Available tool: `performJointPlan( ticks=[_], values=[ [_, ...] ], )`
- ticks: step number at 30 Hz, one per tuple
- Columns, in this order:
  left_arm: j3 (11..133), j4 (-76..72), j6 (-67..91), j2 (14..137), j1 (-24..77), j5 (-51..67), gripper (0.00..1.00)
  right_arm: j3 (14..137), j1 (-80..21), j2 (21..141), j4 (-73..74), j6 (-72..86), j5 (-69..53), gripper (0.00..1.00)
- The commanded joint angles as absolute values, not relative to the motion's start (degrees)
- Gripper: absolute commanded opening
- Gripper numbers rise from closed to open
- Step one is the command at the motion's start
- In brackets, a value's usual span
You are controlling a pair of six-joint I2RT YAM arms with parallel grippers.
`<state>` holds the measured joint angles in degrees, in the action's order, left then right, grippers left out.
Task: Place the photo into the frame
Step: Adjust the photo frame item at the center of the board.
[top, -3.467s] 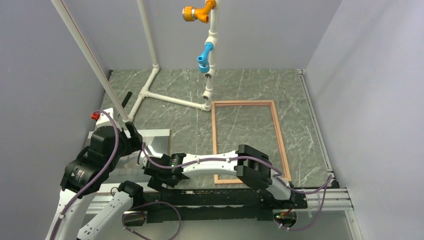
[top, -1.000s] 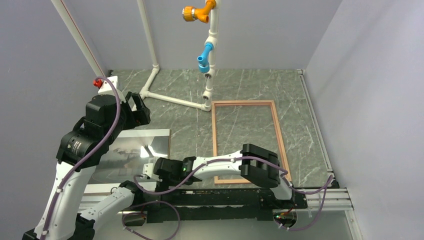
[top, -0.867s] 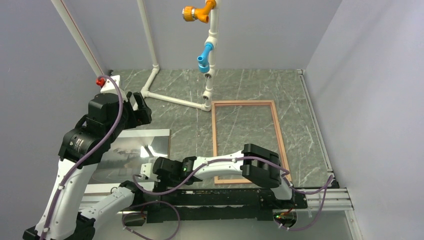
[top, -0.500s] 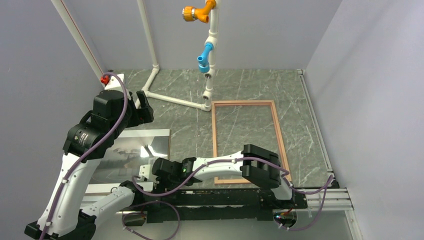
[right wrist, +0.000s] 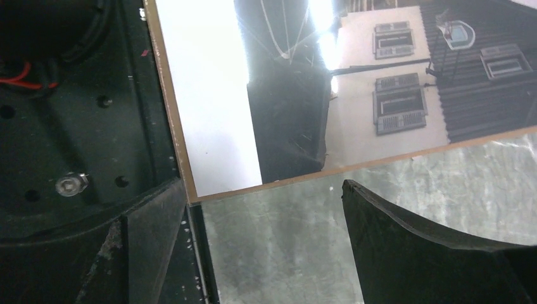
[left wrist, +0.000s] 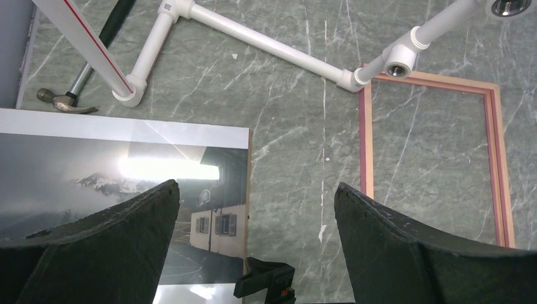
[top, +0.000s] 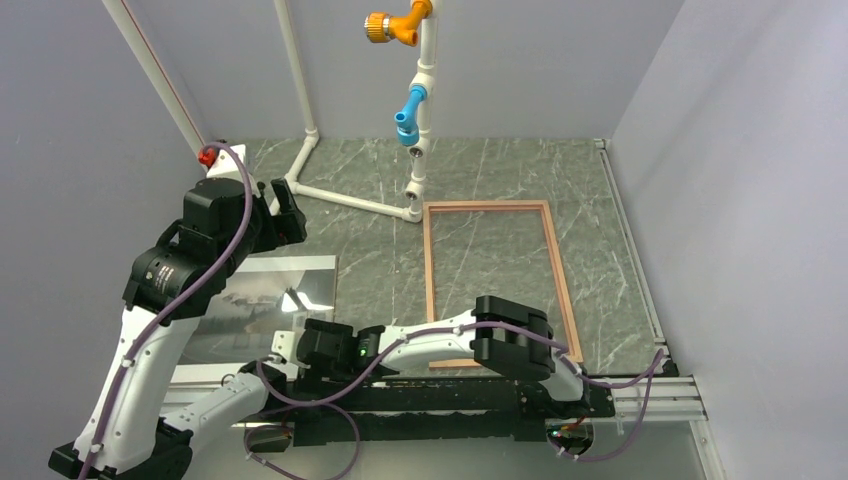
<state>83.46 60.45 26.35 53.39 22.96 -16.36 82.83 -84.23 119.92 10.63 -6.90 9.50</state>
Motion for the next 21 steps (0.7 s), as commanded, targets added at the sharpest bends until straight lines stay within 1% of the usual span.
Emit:
performJointPlan(
  ticks=[1, 8, 13, 21],
  values=[
    [85.33, 59.45, 25.74, 53.42, 23.03, -16.06, 0.95, 81.94, -82.07, 119.69, 6.87, -4.91, 16.87, 0.95],
    [83.67, 59.61, 25.99, 53.0, 23.03, -15.58, 0.95, 80.93, -77.74, 118.33, 7.01, -2.34, 18.44, 0.94],
    [81.81, 59.6, 26.18, 51.94, 23.03, -15.49, 0.95, 79.3, -72.7, 116.63, 7.19, 1.25, 16.77, 0.94],
    [77.19, 60.02, 26.61, 50.26, 23.03, -15.62, 0.95, 78.16, -67.97, 115.2, 9.22, 6.38, 16.11, 0.94]
  ],
)
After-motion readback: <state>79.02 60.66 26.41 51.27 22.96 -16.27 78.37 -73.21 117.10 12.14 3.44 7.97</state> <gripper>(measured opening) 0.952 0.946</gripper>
